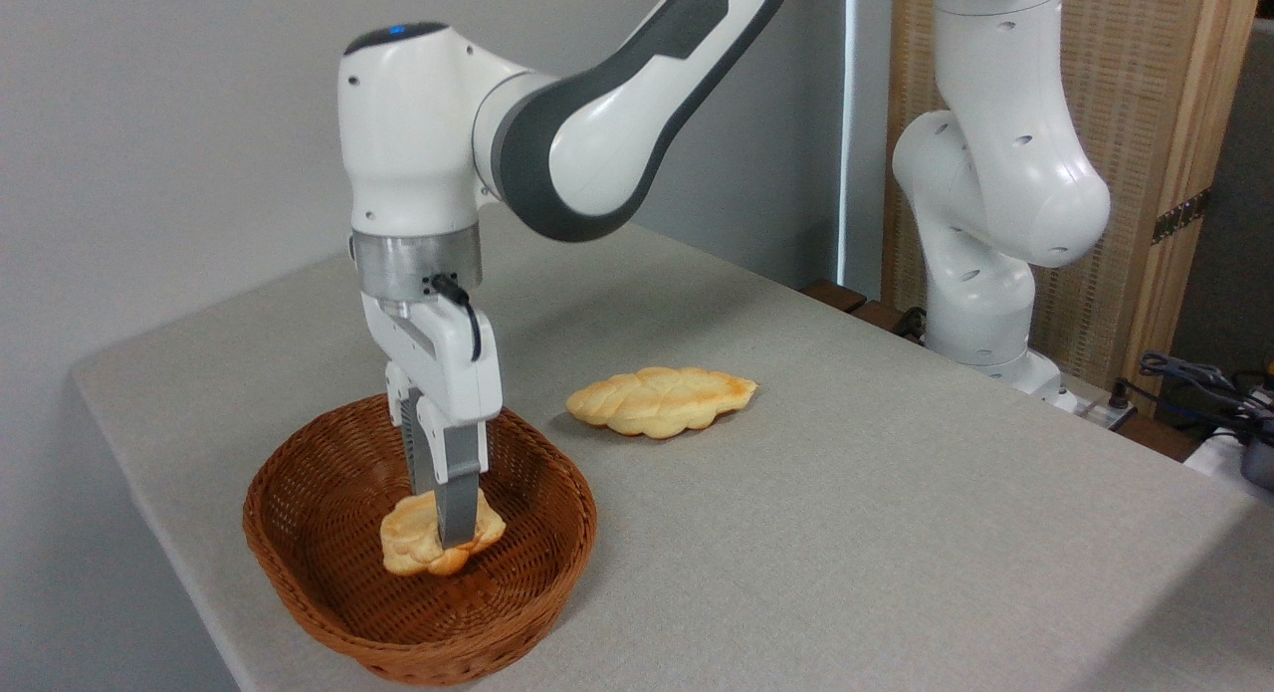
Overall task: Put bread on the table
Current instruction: 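Lift the roll out of the basket and carry it beside the long loaf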
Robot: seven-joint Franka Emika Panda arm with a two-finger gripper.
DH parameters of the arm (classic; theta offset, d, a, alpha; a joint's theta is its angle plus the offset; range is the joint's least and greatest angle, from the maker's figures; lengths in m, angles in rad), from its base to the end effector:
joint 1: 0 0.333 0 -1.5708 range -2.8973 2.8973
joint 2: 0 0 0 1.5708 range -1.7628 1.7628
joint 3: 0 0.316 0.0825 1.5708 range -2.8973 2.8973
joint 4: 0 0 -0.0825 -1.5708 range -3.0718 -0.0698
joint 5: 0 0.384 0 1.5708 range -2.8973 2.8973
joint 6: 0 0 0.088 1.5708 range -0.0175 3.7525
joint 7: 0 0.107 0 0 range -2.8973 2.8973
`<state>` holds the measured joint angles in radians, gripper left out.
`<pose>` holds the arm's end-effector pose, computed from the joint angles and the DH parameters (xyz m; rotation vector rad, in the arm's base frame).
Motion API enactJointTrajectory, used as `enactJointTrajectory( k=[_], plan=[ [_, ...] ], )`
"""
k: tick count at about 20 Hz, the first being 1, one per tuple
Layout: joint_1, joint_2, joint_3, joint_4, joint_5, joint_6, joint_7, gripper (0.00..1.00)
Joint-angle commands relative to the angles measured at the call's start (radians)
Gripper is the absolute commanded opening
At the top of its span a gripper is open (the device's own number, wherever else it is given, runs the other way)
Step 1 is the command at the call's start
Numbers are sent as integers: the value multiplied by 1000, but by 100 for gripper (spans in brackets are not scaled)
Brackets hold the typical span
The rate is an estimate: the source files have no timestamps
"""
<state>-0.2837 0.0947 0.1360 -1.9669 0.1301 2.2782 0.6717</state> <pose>0.5922 -0.0868 0.4467 -2.6662 1.2801 -0.2648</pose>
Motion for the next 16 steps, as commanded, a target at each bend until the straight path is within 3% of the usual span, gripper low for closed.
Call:
enactJointTrajectory(
  k=[1,4,7,12,16],
  plan=[
    [5,-87,11,-7,-10,-86,-31,55],
    [8,-150,14,-10,-44,-190,-27,55],
    [3,-205,13,-32,-46,-313,-21,56],
    [3,-315,13,-147,-73,-448,-15,59],
    [-3,-410,13,-278,-75,-460,11,60]
  ],
)
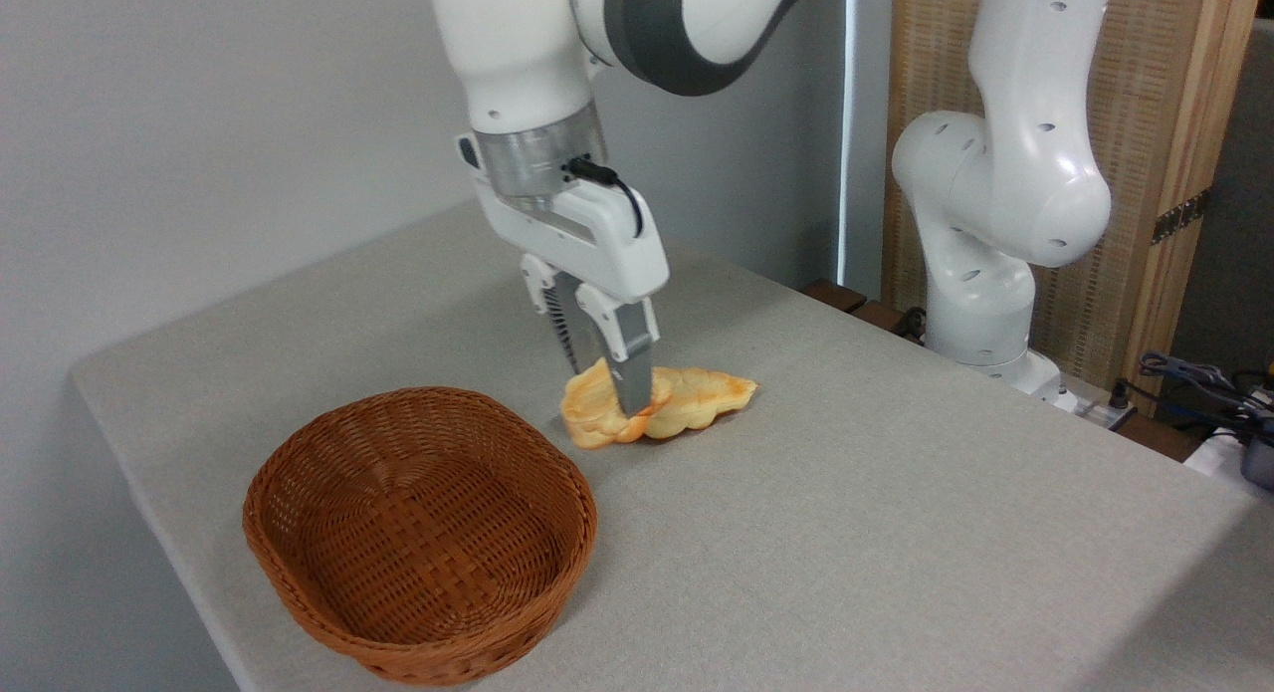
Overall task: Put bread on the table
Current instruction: 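Lift the roll out of the basket and carry it beside the long loaf, then lower the roll onto the table and open the gripper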
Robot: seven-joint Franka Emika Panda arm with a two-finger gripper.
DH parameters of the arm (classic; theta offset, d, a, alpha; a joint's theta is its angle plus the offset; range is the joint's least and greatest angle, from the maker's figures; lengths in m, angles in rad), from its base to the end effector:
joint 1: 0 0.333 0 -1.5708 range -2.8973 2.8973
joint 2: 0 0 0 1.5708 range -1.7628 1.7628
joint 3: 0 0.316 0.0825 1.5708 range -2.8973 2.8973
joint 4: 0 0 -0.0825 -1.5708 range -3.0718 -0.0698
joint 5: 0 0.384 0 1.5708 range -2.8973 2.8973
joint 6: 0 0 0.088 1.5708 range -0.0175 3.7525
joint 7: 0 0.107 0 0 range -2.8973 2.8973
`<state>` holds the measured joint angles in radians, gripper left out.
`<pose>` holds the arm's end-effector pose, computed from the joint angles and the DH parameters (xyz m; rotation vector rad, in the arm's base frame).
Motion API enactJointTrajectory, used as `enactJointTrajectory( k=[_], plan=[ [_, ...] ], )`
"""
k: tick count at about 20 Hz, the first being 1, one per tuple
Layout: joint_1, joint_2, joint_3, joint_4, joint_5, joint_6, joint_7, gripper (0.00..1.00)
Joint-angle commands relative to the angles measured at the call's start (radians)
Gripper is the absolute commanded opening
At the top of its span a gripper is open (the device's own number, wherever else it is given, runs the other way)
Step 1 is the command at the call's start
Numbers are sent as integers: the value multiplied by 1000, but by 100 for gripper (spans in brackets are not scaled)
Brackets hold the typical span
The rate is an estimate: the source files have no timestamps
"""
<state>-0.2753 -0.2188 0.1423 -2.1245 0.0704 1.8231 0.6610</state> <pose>0.4780 -0.0547 0.4961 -2.8664 1.2443 0.1423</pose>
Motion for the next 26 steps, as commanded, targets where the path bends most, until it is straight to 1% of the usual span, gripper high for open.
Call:
enactJointTrajectory(
  k=[1,2,3,4,5,6,18,22,26],
  plan=[
    [-13,-103,5,-139,-15,-7,32,61],
    [-13,-102,0,-147,-15,-16,34,64],
    [-16,-97,-4,-153,-15,-28,34,80],
    [-30,-94,-7,-160,-15,-30,32,100],
    [-41,-91,-7,-160,-15,-28,29,100],
    [-42,-87,-7,-160,-15,-28,31,100],
    [-48,-82,-7,-152,-15,-10,31,100],
    [-47,-83,-6,-114,-17,-7,31,100],
    [-45,-83,3,-91,-15,50,25,100]
  ],
)
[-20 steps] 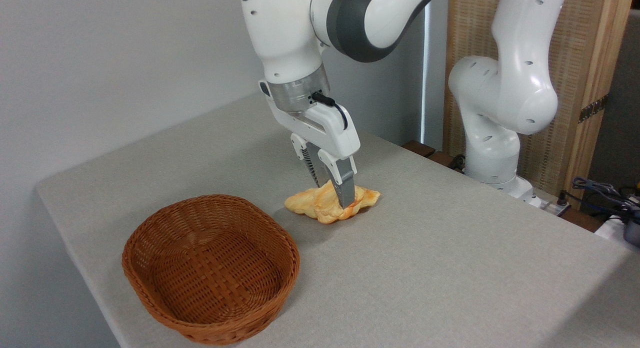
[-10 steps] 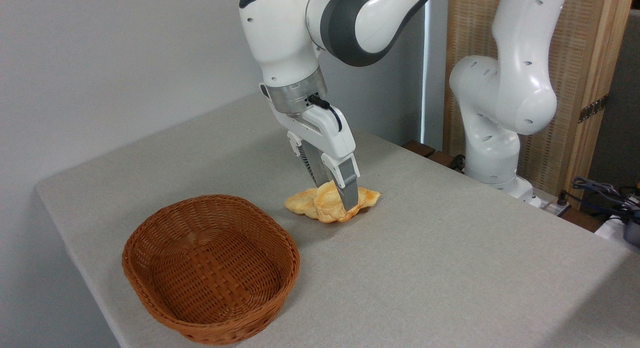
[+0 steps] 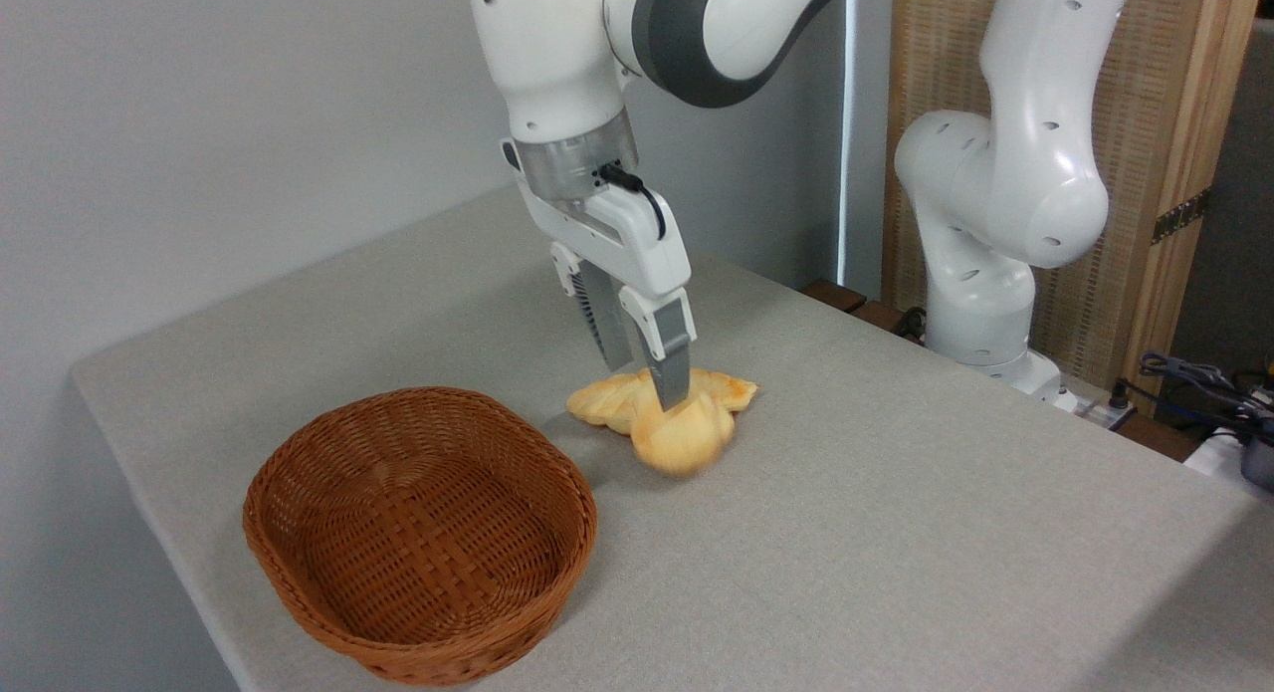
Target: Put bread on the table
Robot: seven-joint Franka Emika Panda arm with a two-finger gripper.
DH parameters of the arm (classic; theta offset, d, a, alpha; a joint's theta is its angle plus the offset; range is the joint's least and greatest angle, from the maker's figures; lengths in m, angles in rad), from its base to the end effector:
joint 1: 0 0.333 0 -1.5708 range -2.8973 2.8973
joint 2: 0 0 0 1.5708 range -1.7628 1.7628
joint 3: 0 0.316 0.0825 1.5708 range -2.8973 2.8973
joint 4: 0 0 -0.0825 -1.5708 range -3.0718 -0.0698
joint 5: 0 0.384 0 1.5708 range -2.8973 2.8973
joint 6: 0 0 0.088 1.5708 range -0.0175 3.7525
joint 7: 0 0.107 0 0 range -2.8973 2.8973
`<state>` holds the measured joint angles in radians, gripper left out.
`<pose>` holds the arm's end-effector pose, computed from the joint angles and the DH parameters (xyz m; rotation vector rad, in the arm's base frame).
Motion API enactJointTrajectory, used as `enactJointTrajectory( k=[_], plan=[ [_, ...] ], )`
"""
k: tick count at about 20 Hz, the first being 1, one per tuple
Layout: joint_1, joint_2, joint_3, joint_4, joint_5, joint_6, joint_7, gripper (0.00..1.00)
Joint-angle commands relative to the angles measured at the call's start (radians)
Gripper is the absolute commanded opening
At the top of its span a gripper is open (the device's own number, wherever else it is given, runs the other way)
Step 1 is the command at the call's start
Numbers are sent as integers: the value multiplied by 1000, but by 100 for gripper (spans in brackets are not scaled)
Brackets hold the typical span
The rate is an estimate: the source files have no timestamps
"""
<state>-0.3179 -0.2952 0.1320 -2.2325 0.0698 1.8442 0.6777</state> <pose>0.4470 -0.0752 0.4828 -2.8262 1.3532 0.1552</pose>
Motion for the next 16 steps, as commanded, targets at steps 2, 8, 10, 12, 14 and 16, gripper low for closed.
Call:
enactJointTrajectory(
  k=[2,8,10,12,14,16],
  plan=[
    [-3,-7,14,25,-13,36,10,100],
    [6,-7,37,33,-15,237,8,100],
    [6,-4,52,33,-16,289,8,100],
    [6,10,54,33,-22,341,8,100],
    [6,25,55,39,-67,362,8,100],
    [6,48,55,59,-93,360,-9,100]
  ],
)
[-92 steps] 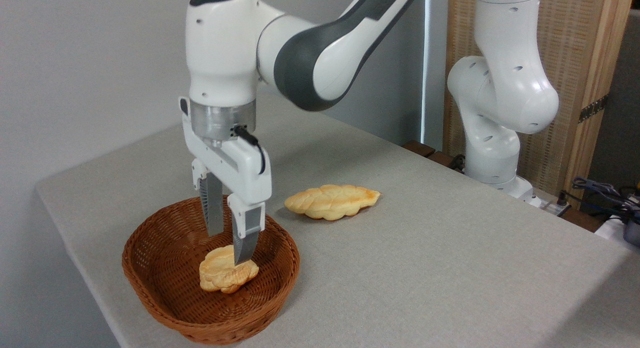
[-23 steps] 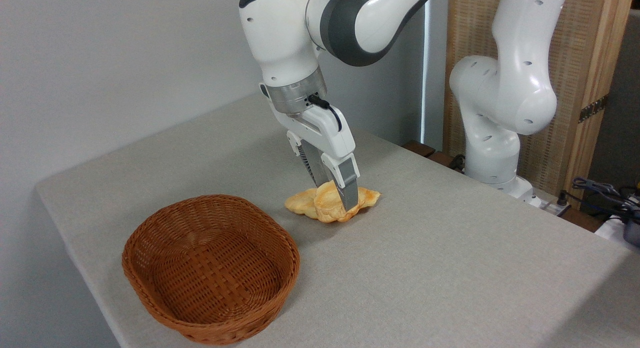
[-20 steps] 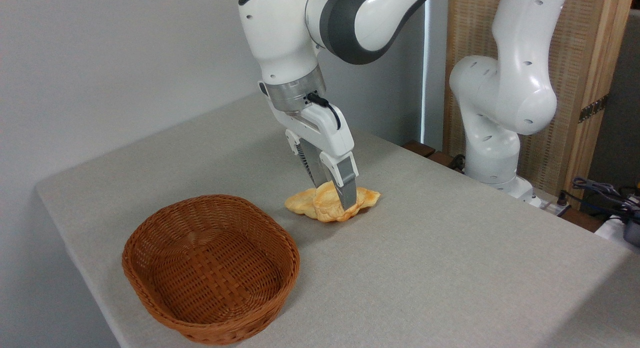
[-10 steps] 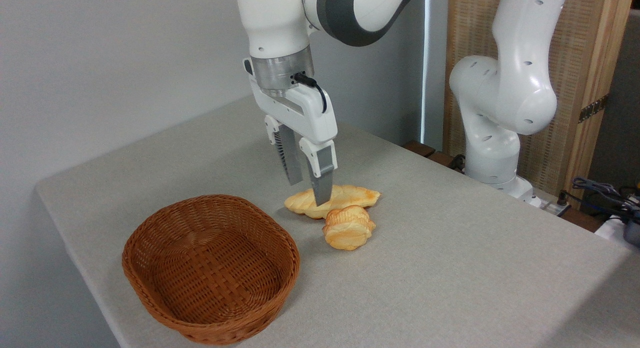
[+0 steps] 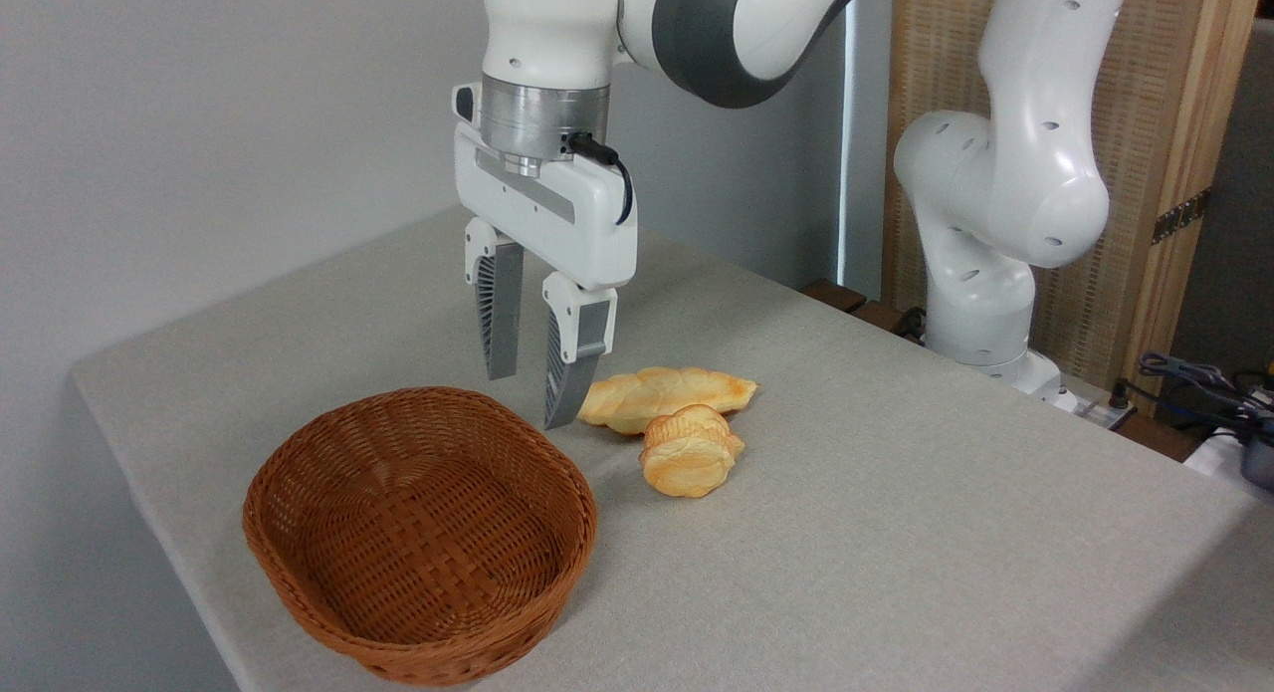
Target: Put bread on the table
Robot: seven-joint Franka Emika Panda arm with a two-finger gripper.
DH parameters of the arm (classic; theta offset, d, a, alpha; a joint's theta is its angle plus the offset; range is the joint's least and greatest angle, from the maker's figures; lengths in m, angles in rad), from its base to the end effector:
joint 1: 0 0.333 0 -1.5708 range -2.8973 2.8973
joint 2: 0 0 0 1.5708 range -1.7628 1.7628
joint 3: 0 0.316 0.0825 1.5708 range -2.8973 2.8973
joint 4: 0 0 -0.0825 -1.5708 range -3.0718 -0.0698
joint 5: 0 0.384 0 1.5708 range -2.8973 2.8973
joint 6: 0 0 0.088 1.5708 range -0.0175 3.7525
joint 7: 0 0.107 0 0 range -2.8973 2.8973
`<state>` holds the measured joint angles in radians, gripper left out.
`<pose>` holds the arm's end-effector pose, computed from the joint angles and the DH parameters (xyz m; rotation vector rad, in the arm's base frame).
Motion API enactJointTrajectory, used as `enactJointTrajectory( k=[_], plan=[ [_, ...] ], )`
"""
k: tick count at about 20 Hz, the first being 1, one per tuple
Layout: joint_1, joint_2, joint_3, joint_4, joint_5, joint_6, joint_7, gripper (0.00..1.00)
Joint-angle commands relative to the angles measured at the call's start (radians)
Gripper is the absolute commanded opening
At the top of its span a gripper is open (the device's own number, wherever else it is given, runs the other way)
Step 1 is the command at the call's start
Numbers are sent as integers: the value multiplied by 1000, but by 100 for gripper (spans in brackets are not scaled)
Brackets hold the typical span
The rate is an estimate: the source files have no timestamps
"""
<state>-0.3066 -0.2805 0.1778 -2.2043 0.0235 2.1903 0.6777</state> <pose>0.4913 -0.0568 0.5218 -2.8187 1.2217 -0.4023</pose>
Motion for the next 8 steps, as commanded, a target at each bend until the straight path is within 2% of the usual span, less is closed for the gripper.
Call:
enactJointTrajectory(
  k=[1,4,8],
  plan=[
    [-5,49,9,43,-47,12,-32,100],
    [-3,86,9,86,-45,9,-112,100],
    [-3,92,29,95,-40,5,-110,100]
  ],
)
